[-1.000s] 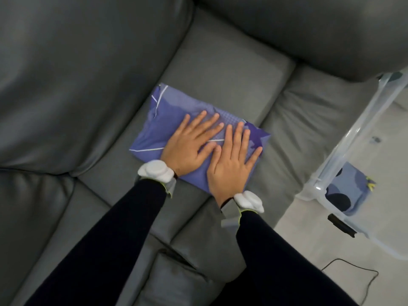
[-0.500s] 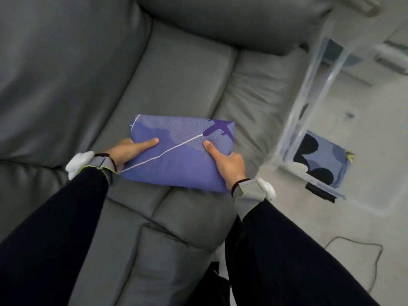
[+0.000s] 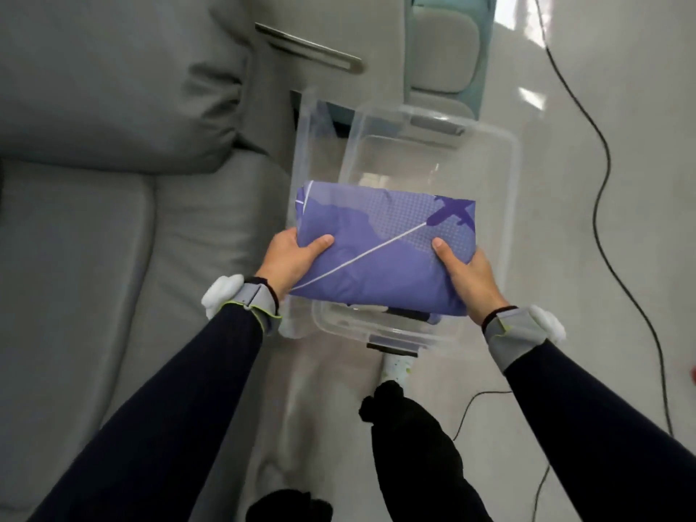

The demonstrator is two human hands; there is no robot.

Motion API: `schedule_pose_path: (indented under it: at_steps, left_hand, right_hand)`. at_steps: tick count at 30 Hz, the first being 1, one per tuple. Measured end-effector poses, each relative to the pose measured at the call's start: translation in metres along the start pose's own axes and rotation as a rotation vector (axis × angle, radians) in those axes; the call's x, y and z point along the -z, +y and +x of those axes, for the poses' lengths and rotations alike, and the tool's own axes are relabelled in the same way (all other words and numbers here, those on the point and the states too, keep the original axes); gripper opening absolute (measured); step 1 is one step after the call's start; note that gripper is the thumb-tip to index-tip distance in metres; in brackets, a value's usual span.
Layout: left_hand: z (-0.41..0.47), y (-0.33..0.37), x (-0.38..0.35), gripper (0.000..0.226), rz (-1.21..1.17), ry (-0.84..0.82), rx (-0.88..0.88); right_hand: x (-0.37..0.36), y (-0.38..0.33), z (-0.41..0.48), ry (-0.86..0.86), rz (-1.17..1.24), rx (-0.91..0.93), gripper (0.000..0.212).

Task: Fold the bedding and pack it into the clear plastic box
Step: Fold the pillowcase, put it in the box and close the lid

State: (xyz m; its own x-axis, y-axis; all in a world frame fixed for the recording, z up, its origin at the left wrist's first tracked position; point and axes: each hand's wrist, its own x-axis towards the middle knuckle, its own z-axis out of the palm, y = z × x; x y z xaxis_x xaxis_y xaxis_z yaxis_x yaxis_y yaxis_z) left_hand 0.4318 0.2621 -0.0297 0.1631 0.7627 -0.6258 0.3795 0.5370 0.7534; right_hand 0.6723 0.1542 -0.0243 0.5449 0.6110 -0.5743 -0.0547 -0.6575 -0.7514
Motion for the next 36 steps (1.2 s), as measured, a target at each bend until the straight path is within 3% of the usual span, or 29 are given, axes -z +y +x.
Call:
schedule_pose_path:
  at_steps: [2,8,12,18,23,27,32,36]
  left_hand:
    - [0.043,0.013,-0.056,0.034,0.069,-0.008,0.008]
    - [0.143,0.016,-0.136,0.032,0.231,0.059,-0.011]
    - [0.255,-0.038,-0.203,0.036,0.314,0.123,0.041]
    - [0.364,-0.106,-0.238,0.034,0.445,0.206,0.046]
    - [0.390,-0.144,-0.241,0.052,0.538,0.150,0.112]
    - [0.345,-0.121,-0.227,0.055,0.388,0.167,-0.018]
    - [0.221,-0.033,-0.187,0.032,0.163,0.198,-0.334]
    - [0.157,0.021,-0.099,0.027,0.188,0.433,-0.499]
  right_hand:
    - [0.032,0.008,0.053,0.020,-0.019,-0.029,0.043]
    - [0.041,0.036,0.167,0.112,-0.064,-0.062,0.040]
    - [0.018,0.107,0.283,0.189,-0.124,-0.112,0.043]
    - [-0.020,0.175,0.382,0.221,-0.247,-0.180,0.047]
    - [-0.035,0.199,0.397,0.228,-0.213,-0.288,0.040]
    - [-0.055,0.156,0.344,0.270,-0.226,-0.134,0.044]
    - [-0.121,0.056,0.227,-0.160,0.011,0.016,0.023]
    - [-0.162,-0.018,0.155,-0.492,0.409,-0.211,0.026]
